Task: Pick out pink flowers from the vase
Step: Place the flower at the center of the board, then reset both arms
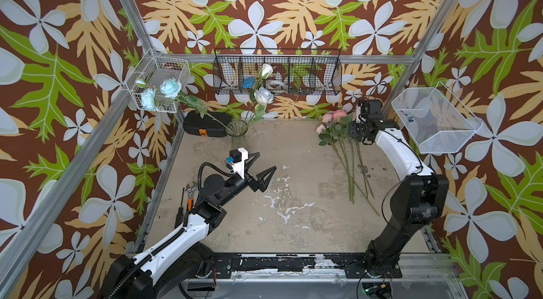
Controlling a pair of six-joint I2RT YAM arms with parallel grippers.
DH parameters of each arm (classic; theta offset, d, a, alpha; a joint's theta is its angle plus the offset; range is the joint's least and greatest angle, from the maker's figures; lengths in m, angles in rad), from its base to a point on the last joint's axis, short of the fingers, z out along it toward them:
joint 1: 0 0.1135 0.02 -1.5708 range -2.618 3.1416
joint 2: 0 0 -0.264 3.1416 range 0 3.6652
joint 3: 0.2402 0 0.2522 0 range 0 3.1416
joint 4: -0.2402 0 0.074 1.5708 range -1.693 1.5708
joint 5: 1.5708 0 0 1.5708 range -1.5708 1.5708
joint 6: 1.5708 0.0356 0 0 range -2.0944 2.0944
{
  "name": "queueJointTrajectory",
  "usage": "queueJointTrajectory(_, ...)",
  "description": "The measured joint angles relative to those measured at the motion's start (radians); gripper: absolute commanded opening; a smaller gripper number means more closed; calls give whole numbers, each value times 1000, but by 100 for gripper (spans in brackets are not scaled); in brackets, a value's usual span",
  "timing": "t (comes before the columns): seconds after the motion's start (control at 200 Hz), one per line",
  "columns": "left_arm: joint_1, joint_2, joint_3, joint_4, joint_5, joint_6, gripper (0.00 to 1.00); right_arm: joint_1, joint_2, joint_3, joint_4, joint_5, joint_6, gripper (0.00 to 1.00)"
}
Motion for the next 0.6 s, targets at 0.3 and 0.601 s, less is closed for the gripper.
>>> queueJointTrajectory(0.3,18,6,-259,288,-538,278,100,0,-472,-735,660,122,118,86)
queueJointTrajectory(0.601,367,307,-240,370,-712,260,100,-2,-381,-902,976,302,5,88)
